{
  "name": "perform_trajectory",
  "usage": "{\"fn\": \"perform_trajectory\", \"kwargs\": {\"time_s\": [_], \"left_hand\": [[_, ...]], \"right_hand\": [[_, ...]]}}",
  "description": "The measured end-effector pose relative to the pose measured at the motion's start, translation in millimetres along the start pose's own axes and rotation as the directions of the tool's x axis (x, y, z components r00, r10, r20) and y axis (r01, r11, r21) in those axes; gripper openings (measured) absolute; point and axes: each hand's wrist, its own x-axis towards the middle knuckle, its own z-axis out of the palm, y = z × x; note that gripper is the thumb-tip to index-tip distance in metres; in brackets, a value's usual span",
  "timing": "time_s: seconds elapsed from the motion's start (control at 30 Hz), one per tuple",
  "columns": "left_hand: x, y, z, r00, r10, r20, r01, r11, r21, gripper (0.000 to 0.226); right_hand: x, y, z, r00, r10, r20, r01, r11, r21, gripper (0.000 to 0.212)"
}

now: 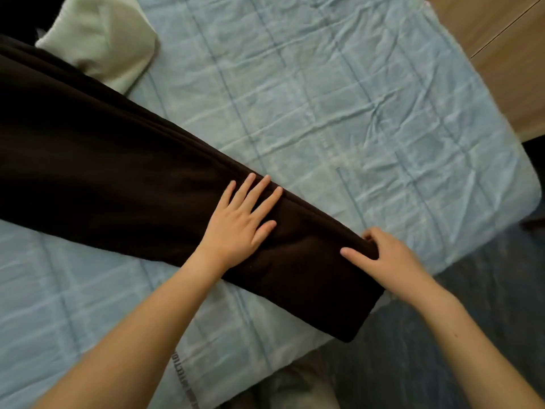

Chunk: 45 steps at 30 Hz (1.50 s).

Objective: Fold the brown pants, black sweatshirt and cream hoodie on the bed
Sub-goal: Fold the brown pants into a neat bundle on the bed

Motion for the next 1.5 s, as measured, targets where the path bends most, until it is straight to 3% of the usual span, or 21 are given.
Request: {"fn": "perform_trajectory", "kwargs": {"time_s": [0.07,0.13,0.2,0.27,0.4,0.5,0.6,0.73,0.93,1.03,1.17,1.37,1.5], "left_hand": [[-1,2,-4,1.0,0.008,-0.001,-0.008,1.0,-0.019,0.059],[-1,6,-8,1.0,0.003,-0.028,-0.004,0.999,-0.052,0.058],[0,11,-13,0.998,-0.018,-0.056,0.014,0.997,-0.082,0.057],[2,17,-18,0.995,-0.04,-0.086,0.031,0.995,-0.098,0.057],[4,32,-19,0.989,-0.052,-0.141,0.034,0.991,-0.126,0.055],[8,39,-14,0.991,-0.066,-0.117,0.051,0.992,-0.119,0.055],[9,38,-7,0.993,-0.079,-0.088,0.071,0.994,-0.084,0.056],[11,36,-2,0.992,-0.07,-0.107,0.062,0.995,-0.072,0.055],[10,36,-1,0.99,-0.069,-0.122,0.061,0.996,-0.067,0.056],[10,36,-3,0.99,-0.064,-0.123,0.054,0.995,-0.085,0.056],[9,36,-6,0.992,-0.061,-0.108,0.051,0.995,-0.087,0.057],[6,35,-6,0.993,-0.046,-0.109,0.034,0.994,-0.109,0.057],[6,34,-6,0.994,-0.047,-0.104,0.034,0.992,-0.12,0.057]], "right_hand": [[-1,4,-10,0.989,0.062,0.133,-0.092,0.968,0.234,0.041],[-3,10,-18,0.978,0.007,0.21,-0.113,0.858,0.501,0.038],[-5,12,-23,0.978,-0.085,0.192,-0.085,0.676,0.732,0.033],[-8,12,-25,0.981,-0.129,0.148,-0.047,0.578,0.815,0.025],[-8,11,-37,0.995,-0.077,-0.058,0.091,0.55,0.83,0.046],[-6,11,-35,0.979,-0.15,-0.139,0.199,0.535,0.821,0.05],[-4,13,-25,0.973,-0.191,-0.13,0.216,0.543,0.811,0.046],[-1,24,-28,0.965,-0.254,-0.072,0.199,0.523,0.828,0.062],[-10,26,-17,0.953,-0.264,-0.152,0.26,0.443,0.858,0.065],[-13,32,-17,0.968,-0.241,-0.068,0.157,0.373,0.914,0.073],[-11,25,-8,0.99,-0.139,0.021,0.038,0.408,0.912,0.05],[-18,17,-5,0.993,-0.095,-0.066,0.098,0.387,0.917,0.049],[-22,15,-1,0.962,-0.146,-0.229,0.27,0.416,0.868,0.061]]}}
